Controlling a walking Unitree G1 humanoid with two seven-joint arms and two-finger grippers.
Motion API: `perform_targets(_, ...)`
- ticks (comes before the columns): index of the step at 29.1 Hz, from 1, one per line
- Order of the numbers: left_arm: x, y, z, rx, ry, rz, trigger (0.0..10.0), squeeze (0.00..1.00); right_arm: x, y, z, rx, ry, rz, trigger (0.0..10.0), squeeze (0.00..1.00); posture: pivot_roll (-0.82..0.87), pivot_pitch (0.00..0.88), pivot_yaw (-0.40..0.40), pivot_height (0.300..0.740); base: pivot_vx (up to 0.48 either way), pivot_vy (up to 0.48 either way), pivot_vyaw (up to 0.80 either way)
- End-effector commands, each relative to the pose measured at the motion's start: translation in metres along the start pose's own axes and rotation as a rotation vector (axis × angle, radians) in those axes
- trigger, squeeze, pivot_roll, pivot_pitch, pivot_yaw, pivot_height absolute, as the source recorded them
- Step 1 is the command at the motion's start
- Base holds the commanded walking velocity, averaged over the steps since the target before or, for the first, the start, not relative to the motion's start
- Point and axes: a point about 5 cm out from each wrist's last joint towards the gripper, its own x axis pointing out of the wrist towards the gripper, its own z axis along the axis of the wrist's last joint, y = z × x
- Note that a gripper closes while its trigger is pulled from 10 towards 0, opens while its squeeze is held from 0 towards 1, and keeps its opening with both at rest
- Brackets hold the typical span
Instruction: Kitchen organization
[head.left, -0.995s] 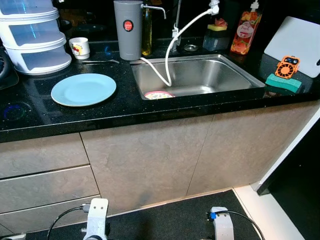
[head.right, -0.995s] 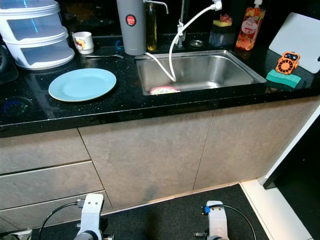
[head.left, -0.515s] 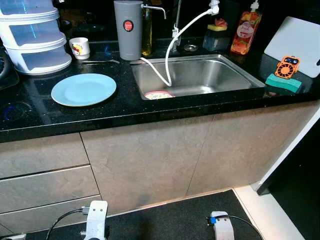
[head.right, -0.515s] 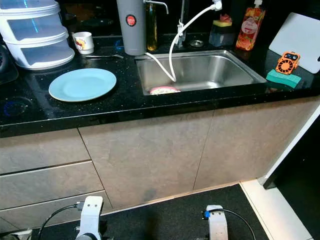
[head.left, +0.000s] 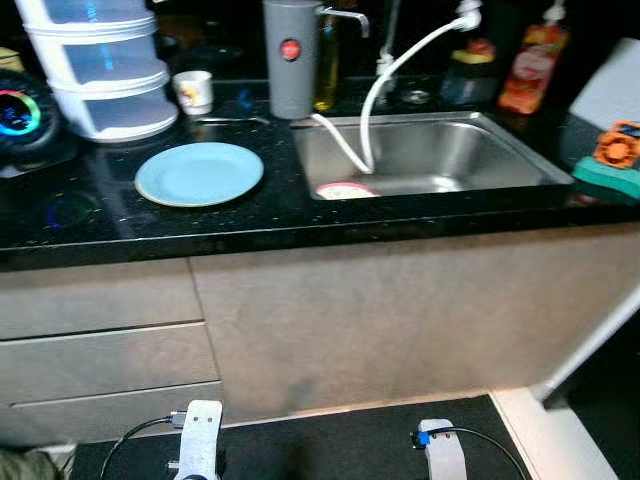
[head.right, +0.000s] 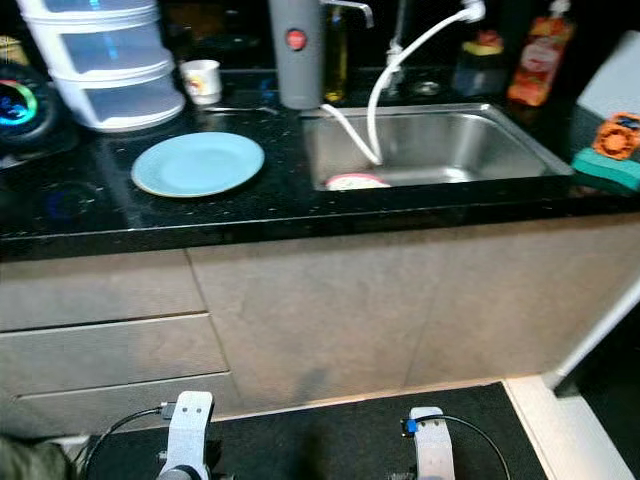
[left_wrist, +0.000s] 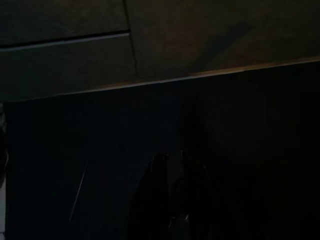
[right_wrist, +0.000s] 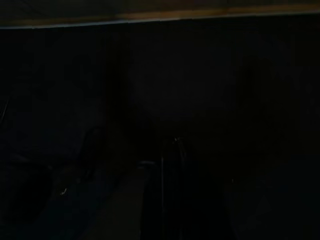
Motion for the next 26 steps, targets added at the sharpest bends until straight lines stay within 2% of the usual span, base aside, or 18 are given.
perform_targets(1,0.0,-0.003,-0.002,0.017,0.007,-0.009,10.0,0.0,-0.001,0.0,-0.003,0.015,0.006,-0.008,10.0,0.0,-0.06,0.119,-0.015,0.74,0.0,0.0,0.8)
perform_targets(17,0.002,-0.005,0.007,0.059,-0.016,-0.04,10.0,0.0,0.0,-0.001,-0.002,0.028,-0.003,-0.019,10.0,0.0,-0.06,0.121,-0.008,0.74,0.0,0.0,0.8)
perform_targets(19,0.002,-0.005,0.007,0.059,-0.016,-0.041,10.0,0.0,-0.001,-0.001,-0.002,0.028,-0.003,-0.021,10.0,0.0,-0.06,0.121,-0.008,0.74,0.0,0.0,0.0)
perform_targets(21,0.003,-0.005,0.009,0.075,-0.017,-0.055,10.0,0.0,-0.001,-0.003,-0.004,0.077,-0.009,-0.044,10.0,0.0,-0.06,0.121,-0.001,0.74,0.0,0.0,0.0)
perform_targets(26,0.003,-0.006,0.01,0.078,-0.019,-0.059,10.0,0.0,-0.002,-0.004,-0.004,0.078,-0.011,-0.045,10.0,0.0,-0.06,0.121,0.002,0.74,0.0,0.0,0.0)
